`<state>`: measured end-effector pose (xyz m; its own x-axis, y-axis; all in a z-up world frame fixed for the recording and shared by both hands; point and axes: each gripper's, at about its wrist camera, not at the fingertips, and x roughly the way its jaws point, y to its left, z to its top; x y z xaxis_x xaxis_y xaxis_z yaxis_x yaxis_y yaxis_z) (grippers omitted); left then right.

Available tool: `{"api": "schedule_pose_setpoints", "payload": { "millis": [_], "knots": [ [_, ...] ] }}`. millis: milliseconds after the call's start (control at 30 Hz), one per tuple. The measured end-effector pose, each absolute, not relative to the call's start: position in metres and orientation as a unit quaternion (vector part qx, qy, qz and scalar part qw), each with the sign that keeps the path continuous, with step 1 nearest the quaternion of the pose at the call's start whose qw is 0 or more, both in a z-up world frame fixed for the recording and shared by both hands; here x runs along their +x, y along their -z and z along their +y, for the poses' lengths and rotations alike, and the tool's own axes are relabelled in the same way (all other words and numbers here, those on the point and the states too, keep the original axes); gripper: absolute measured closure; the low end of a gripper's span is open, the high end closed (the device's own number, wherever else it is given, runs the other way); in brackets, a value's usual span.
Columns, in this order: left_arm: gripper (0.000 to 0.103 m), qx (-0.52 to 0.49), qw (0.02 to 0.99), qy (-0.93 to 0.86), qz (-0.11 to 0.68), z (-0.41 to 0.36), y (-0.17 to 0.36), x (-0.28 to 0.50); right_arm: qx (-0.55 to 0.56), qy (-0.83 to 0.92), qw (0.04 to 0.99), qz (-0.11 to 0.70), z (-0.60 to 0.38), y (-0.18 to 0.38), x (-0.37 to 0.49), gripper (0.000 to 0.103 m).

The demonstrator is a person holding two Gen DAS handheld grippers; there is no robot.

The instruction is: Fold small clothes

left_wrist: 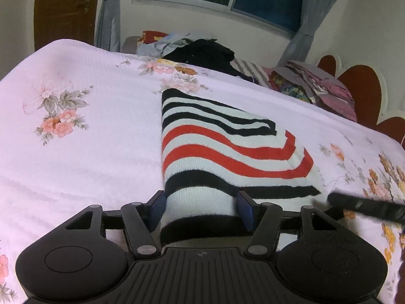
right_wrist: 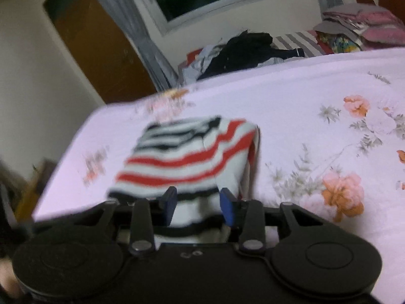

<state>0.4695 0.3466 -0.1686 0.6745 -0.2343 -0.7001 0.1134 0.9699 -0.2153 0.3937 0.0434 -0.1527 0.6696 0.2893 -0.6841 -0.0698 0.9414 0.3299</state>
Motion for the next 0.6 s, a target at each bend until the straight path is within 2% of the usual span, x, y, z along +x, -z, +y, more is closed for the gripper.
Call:
{"api": "schedule_pose_setpoints", "payload": {
  "millis": [133, 367, 500, 600],
  "knots": [
    [0.041, -0.074, 0.912, 0.094, 0.393, 0.346, 0.169, 0.467, 0.13, -0.063, 0.895, 0.423, 0.041, 0.173, 0.398, 0.072],
    [0.036, -0.067, 0.909, 0.098, 0.398, 0.344, 0.166, 0.46, 0.112, -0.082, 0.913, 0.384, 0.054, 0.148, 0.372, 0.07],
    [0.026, -0.065, 0.908, 0.106, 0.401, 0.346, 0.167, 0.449, 0.104, -0.053, 0.897, 0.426, 0.051, 0.176, 0.367, 0.073],
    [0.024, -0.058, 0.907, 0.109, 0.402, 0.347, 0.171, 0.444, 0.14, -0.04, 0.887, 0.438, 0.044, 0.192, 0.366, 0.073]
  ]
}}
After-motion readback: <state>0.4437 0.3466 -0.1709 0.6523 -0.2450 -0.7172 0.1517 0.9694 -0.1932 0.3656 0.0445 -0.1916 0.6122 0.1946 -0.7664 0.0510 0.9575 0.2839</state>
